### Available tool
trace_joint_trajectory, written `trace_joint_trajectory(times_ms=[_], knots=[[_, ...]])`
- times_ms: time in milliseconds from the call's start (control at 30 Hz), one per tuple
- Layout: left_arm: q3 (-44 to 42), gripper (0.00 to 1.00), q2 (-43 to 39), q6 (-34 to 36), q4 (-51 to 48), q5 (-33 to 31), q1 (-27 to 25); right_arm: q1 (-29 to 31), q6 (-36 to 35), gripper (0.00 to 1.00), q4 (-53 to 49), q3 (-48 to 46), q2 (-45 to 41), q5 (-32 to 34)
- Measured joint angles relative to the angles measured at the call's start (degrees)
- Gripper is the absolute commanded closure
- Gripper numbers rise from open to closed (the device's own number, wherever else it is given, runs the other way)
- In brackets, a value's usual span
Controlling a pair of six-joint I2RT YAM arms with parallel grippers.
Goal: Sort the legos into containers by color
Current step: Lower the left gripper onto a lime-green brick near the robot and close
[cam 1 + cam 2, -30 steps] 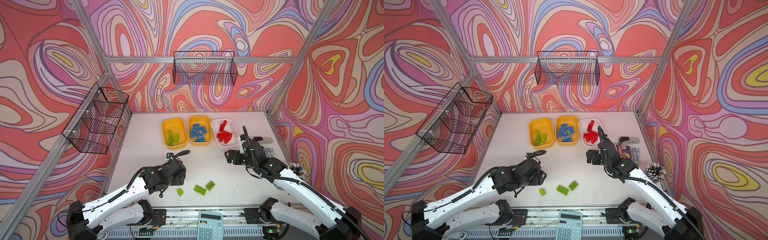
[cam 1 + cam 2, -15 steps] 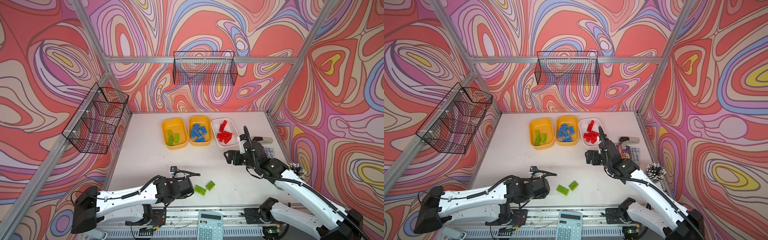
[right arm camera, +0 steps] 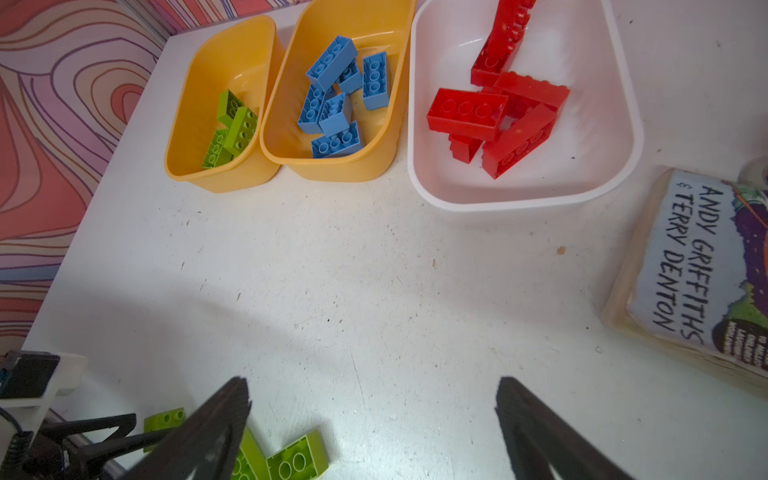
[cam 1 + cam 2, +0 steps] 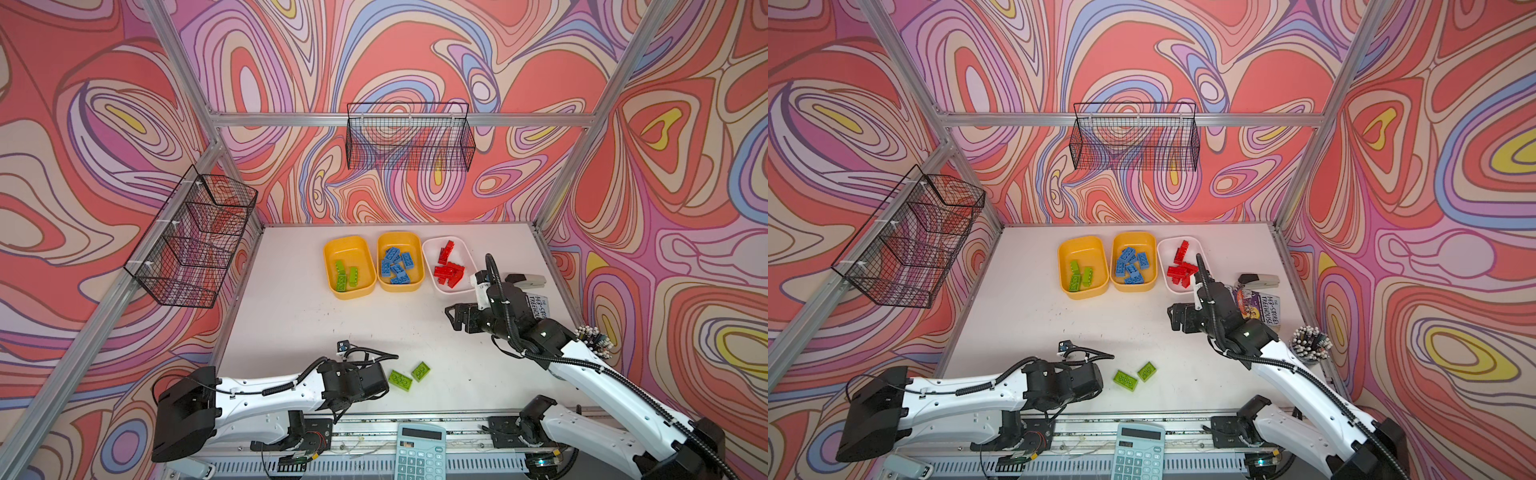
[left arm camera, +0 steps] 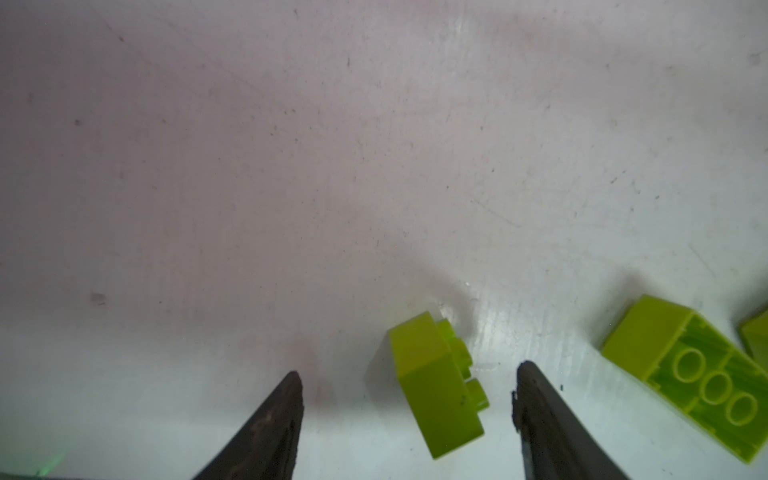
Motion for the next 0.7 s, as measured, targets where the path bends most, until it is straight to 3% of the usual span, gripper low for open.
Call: trace_joint_trajectory(times_ms=[400,700], knots=[[0.1,0.35,3.4,-1.4,0.2,-0.5,0.0,0.0,-1.2,0.02,0.4,0.0,1.4,-0.9],[2.4,0.37,5.7,-1.2,1.1,0.0,0.1,0.0,-0.8,0.02,-0.5,-0.9,-5.2,0.3]])
